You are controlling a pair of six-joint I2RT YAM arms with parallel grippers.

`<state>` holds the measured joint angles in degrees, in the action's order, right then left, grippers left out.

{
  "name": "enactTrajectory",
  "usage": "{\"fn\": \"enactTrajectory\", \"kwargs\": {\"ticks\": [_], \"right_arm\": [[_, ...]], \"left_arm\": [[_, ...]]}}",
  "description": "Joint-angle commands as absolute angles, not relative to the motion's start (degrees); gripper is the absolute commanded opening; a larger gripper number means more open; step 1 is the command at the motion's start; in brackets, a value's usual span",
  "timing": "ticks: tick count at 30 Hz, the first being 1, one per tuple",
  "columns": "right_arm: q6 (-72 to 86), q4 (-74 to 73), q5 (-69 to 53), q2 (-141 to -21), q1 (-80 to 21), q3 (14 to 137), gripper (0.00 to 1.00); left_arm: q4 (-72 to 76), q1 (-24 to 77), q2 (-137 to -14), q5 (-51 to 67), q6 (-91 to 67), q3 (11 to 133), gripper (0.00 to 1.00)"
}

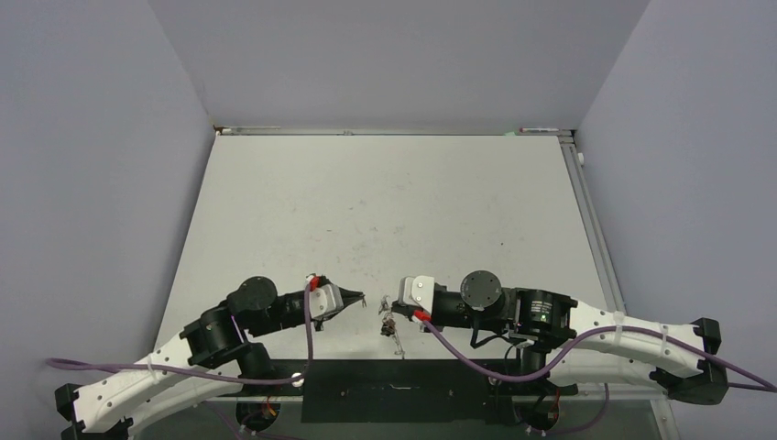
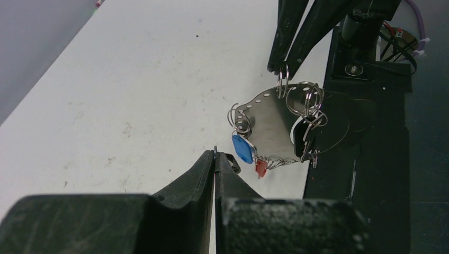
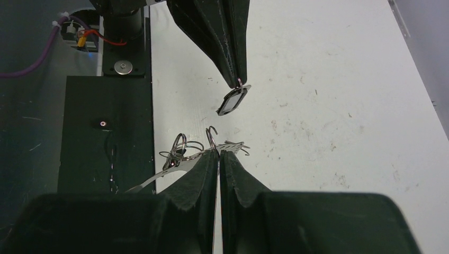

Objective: Put the keys on the keyring

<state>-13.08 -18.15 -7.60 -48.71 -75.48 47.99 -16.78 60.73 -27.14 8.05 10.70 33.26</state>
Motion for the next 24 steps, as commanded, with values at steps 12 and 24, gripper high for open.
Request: {"fn": "enactTrajectory", "kwargs": {"ticks": [12, 24], "right_arm": [[-13.43, -15.00, -10.90, -50.44, -75.92, 49.22, 0.05], [-12.38, -14.25, -0.26, -46.59, -75.88, 48.70, 0.05]], "left_arm": [[-2.86, 55.21, -23.34, 22.77, 16.98, 24.31, 0.00], [-15.22, 54.76, -29.39, 4.85, -15.08, 33.12, 0.16]]}}
